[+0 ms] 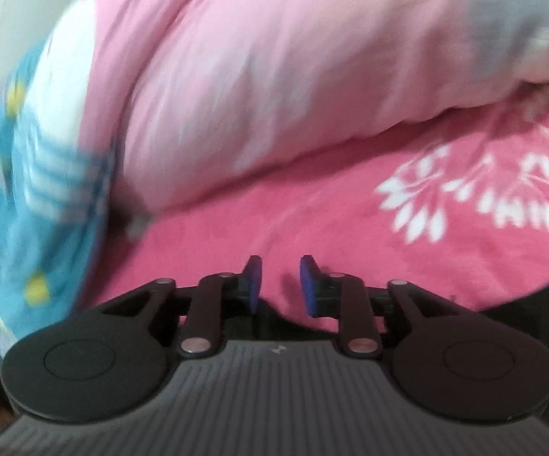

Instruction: Fold clothes

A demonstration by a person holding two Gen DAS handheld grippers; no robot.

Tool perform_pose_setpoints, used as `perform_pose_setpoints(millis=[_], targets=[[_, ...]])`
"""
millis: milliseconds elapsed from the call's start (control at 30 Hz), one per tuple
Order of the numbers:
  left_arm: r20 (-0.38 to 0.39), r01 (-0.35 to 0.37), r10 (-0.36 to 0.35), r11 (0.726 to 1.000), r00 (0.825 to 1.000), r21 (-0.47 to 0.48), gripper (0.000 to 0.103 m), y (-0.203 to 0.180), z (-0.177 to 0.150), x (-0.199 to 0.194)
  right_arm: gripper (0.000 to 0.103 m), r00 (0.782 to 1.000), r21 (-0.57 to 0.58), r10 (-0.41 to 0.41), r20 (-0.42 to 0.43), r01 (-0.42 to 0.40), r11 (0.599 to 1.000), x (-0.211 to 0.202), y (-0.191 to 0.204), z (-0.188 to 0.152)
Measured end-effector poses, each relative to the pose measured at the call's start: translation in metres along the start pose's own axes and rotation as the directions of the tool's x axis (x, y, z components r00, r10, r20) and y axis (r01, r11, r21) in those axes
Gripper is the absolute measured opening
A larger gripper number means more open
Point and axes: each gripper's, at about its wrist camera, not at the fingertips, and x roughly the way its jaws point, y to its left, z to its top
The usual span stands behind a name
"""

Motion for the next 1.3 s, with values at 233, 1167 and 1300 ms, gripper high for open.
perform_pose_setpoints(millis=[233, 1167, 1300], targets=[[-0.115, 0.041, -0.053, 0.994, 0.992, -0.103, 0.055, 0.03, 0.006, -0.038, 0.024, 1.0, -0.054, -0.01, -0.011, 0.009, 0.999, -0.05, 0.041, -0.013], [-0.282, 0.03, -0.083, 0.982, 0.956, -0.188, 0.001, 0.055, -0.081, -0.058, 0.005, 0.962, -0.742, -0.075, -0.262, -0.151, 0.654, 0.106, 0.238, -0.111], [-0.258, 0.039, -0.085, 0.983, 0.962, -0.178, 0.002, 0.055, -0.081, -0.06, 0.007, 0.958, -0.733, 0.007, -0.288, -0.225, 0.641, 0.084, 0.258, -0.109]])
